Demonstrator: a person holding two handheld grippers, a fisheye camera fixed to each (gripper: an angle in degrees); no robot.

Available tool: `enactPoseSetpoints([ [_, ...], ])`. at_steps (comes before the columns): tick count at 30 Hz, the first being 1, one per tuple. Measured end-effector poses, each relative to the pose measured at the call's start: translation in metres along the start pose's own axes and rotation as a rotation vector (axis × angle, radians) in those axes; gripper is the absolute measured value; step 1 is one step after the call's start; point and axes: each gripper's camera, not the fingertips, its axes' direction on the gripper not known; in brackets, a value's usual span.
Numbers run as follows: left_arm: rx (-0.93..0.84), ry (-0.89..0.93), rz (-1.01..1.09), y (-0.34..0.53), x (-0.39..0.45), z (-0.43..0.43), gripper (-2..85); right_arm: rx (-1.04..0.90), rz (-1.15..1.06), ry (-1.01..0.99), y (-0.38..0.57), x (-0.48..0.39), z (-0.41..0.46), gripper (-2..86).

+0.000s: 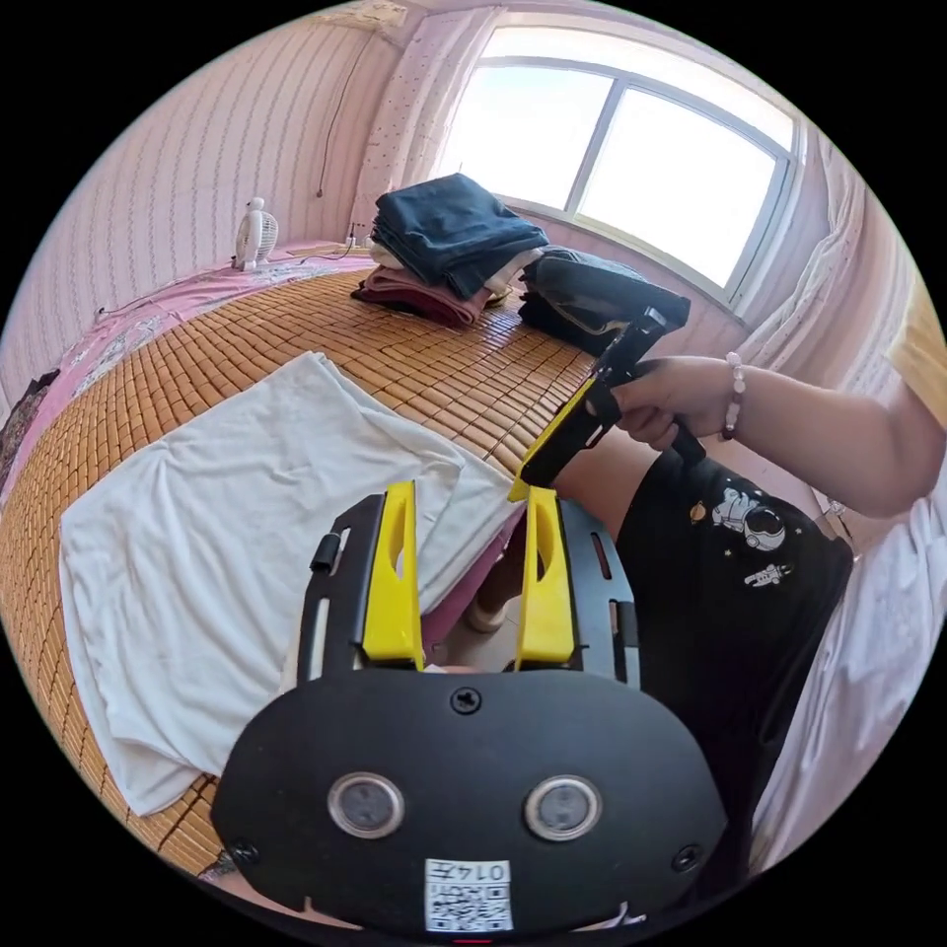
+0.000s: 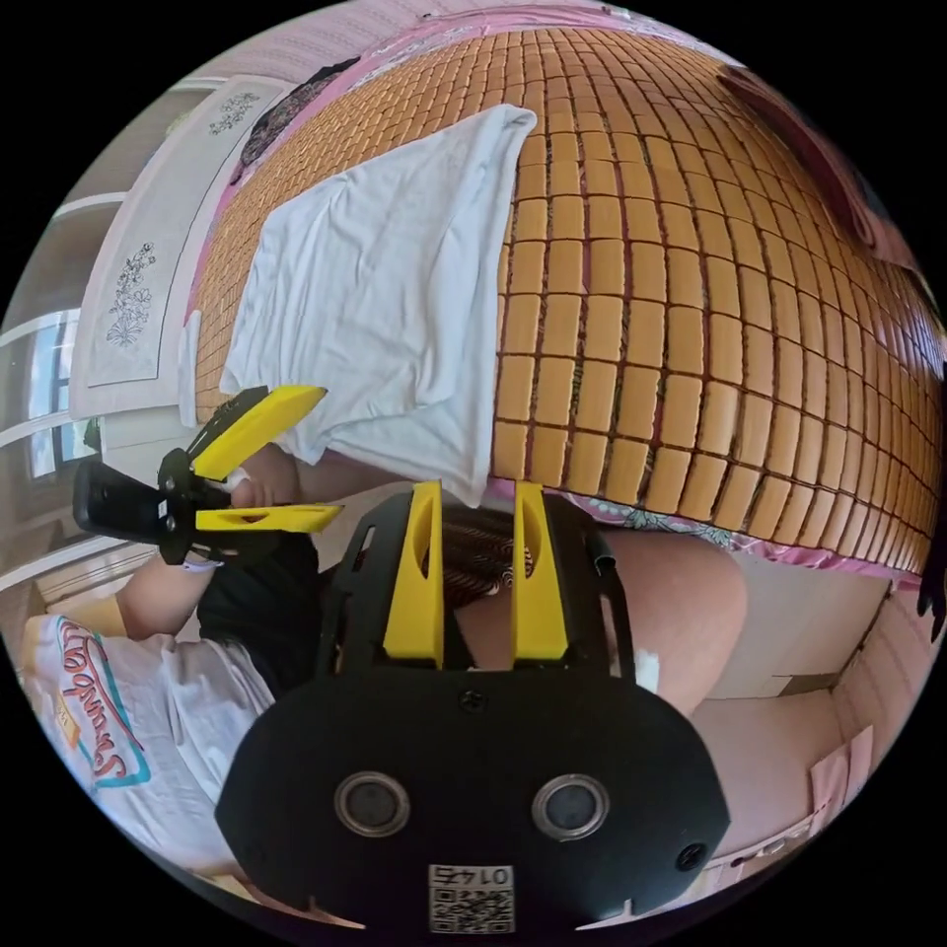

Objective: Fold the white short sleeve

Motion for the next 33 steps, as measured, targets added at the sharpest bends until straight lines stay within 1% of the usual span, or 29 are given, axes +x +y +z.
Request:
enactPoseSetpoints([
  [1, -0.010, -0.002, 0.002, -0.001, 0.001, 0.004, 16.5, 0.008, -0.014, -0.014, 0.005, 0.005, -0.008, 5.5],
  [2, -0.028, 0.001, 0.009, -0.004, 0.003, 0.012, 17.0, 0.008, -0.041, -0.087, 0.009, 0.010, -0.017, 2.7],
  [6, -0.104, -0.003, 0.093, -0.015, 0.015, 0.041, 18.9, 0.076, -0.060, -0.209, 0.028, 0.026, -0.050, 0.9],
  [8, -0.158, -0.020, 0.103, -0.018, 0.019, 0.056, 19.0, 0.150, -0.072, -0.318, 0.042, 0.036, -0.073, 0.8],
  [9, -0.153, -0.042, 0.123, -0.019, 0.023, 0.059, 17.7, 0.173, -0.075, -0.360, 0.046, 0.039, -0.078, 0.8],
  [10, -0.152, -0.051, 0.128, -0.020, 0.024, 0.060, 16.5, 0.223, -0.085, -0.464, 0.053, 0.043, -0.088, 0.9],
  [11, -0.164, -0.062, 0.109, -0.022, 0.025, 0.061, 11.9, 0.264, -0.107, -0.578, 0.060, 0.046, -0.096, 1.2],
  [12, -0.176, -0.112, 0.050, -0.023, 0.022, 0.058, 5.2, 0.277, -0.116, -0.620, 0.063, 0.048, -0.098, 1.5],
  [13, -0.175, -0.144, 0.025, -0.022, 0.021, 0.056, 3.6, 0.292, -0.115, -0.636, 0.068, 0.050, -0.103, 2.2],
  [14, -0.176, -0.150, 0.018, -0.020, 0.020, 0.052, 0.5, 0.306, -0.097, -0.611, 0.072, 0.056, -0.108, 4.0],
  [15, -0.170, -0.115, 0.013, -0.016, 0.020, 0.046, -0.1, 0.321, -0.071, -0.594, 0.074, 0.061, -0.110, 5.0],
  [17, -0.146, -0.082, 0.027, -0.008, 0.025, 0.032, -0.6, 0.410, 0.022, -0.544, 0.080, 0.081, -0.119, 8.5],
  [22, -0.150, -0.046, 0.123, 0.021, 0.051, -0.002, -0.9, 0.530, 0.168, -0.413, 0.070, 0.102, -0.125, 12.9],
  [23, -0.149, -0.043, 0.136, 0.027, 0.055, -0.010, -0.9, 0.571, 0.185, -0.382, 0.069, 0.101, -0.127, 12.4],
  [26, -0.150, -0.034, 0.154, 0.036, 0.062, -0.029, -0.9, 0.666, 0.253, -0.374, 0.073, 0.102, -0.132, 10.9],
  [27, -0.145, -0.043, 0.163, 0.039, 0.063, -0.035, -0.9, 0.675, 0.264, -0.379, 0.074, 0.102, -0.132, 10.3],
  [29, -0.139, -0.052, 0.166, 0.041, 0.062, -0.043, -0.9, 0.655, 0.300, -0.417, 0.076, 0.107, -0.128, 5.1],
  [33, -0.096, -0.047, 0.127, 0.035, 0.052, -0.062, -1.0, 0.671, 0.285, -0.487, 0.097, 0.114, -0.135, 2.6],
])
